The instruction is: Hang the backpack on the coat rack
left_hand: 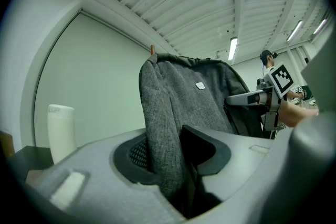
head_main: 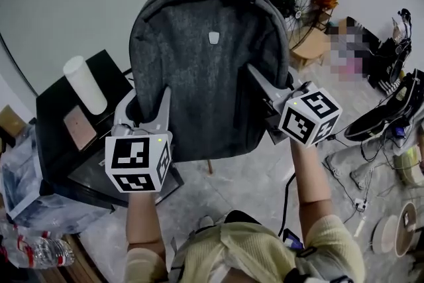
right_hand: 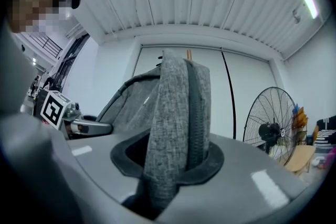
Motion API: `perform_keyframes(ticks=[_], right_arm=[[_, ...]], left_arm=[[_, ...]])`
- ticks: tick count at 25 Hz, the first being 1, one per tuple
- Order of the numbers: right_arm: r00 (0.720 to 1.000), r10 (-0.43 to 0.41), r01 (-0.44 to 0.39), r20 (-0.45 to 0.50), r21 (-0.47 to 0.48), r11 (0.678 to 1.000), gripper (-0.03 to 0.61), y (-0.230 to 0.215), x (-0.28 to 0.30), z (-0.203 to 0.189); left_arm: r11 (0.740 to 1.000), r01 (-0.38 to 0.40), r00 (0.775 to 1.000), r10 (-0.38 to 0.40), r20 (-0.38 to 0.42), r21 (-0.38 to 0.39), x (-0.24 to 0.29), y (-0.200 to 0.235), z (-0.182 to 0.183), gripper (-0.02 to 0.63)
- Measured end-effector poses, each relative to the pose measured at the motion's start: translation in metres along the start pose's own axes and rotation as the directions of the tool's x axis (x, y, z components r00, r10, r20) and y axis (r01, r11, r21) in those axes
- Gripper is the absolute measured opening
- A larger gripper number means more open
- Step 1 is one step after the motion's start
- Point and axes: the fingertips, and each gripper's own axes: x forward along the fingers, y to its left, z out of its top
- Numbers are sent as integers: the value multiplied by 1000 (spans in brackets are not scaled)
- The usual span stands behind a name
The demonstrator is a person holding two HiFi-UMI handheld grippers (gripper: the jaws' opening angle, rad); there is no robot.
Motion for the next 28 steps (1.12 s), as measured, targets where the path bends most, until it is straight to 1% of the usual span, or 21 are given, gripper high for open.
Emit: perform_keyframes(ticks=[4, 8, 18, 23, 28], right_arm=[[1000, 12, -12, -21, -7, 1000, 120, -13, 18, 6], [999, 42, -42, -26, -8, 999, 120, -27, 41, 11], [991, 122, -121, -50, 34, 992, 120, -64, 96, 4], [986, 152, -149, -61, 51, 987, 120, -82, 119, 1], [981, 183, -177, -69, 78, 981, 118, -89, 134, 0]], left_arm=[[1000, -2, 1000, 2, -2, -5, 17, 5, 4, 150], [999, -37, 999, 37, -5, -2, 34, 15, 9, 150], [993, -118, 992, 118, -37, -8, 82, 34, 6, 150], [990, -140, 989, 139, -57, -15, 105, 41, 6, 150], [986, -165, 984, 164, -75, -15, 116, 48, 6, 150]])
